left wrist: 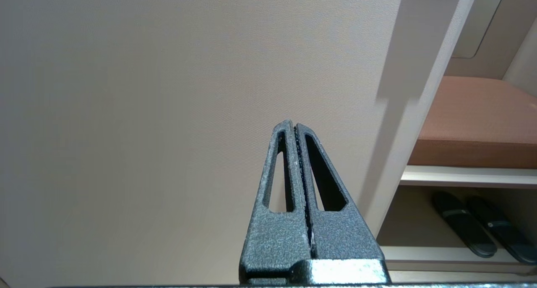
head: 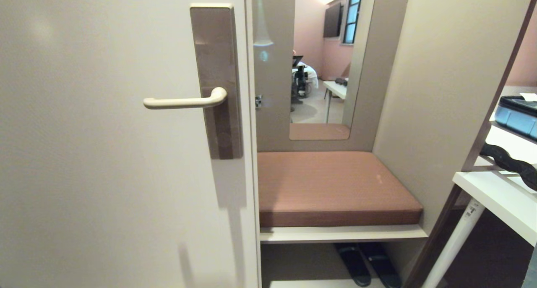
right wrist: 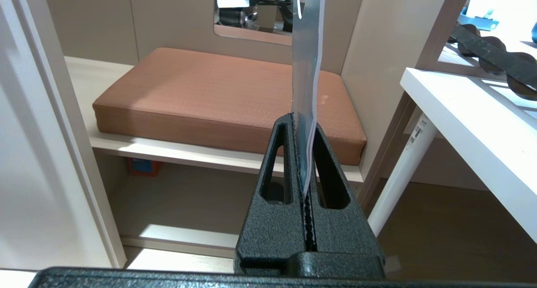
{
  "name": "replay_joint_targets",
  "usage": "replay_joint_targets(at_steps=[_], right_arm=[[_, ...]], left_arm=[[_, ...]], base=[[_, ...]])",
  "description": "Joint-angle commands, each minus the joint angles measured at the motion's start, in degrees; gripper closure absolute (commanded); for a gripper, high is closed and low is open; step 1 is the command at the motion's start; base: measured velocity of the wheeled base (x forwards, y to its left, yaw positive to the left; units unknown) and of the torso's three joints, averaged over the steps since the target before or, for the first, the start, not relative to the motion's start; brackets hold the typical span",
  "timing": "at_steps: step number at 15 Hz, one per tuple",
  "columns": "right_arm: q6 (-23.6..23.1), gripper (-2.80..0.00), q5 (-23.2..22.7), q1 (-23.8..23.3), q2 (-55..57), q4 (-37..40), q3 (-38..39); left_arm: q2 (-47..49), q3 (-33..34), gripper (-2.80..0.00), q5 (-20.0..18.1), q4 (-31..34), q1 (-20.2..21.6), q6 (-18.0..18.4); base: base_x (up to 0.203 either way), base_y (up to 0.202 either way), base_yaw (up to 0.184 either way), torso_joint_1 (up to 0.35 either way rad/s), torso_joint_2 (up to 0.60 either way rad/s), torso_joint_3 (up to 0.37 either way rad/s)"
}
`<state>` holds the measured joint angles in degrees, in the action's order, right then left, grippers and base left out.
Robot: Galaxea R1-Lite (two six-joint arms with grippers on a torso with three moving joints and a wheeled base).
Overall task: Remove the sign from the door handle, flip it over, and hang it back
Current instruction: Hand it to the other hand
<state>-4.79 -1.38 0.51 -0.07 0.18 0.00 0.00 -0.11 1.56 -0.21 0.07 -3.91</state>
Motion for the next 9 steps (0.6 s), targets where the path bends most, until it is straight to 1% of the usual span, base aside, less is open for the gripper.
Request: replay_joint_targets(at_steps=[1, 9], right_arm=[[0.0, 0.00, 0.0, 0.0, 0.1, 0.0, 0.0], [-0.2, 0.00, -0.1, 0.0, 0.1, 0.0, 0.0]], left_arm=[[0.0, 0.0, 0.00, 0.0, -0.1, 0.0, 0.0], [0.0, 0.0, 0.00, 0.0, 0.0, 0.0, 0.0]], base=[[0.000, 0.000, 0.000, 0.000, 0.00, 0.000], [0.000, 0.000, 0.000, 0.000, 0.00, 0.000]])
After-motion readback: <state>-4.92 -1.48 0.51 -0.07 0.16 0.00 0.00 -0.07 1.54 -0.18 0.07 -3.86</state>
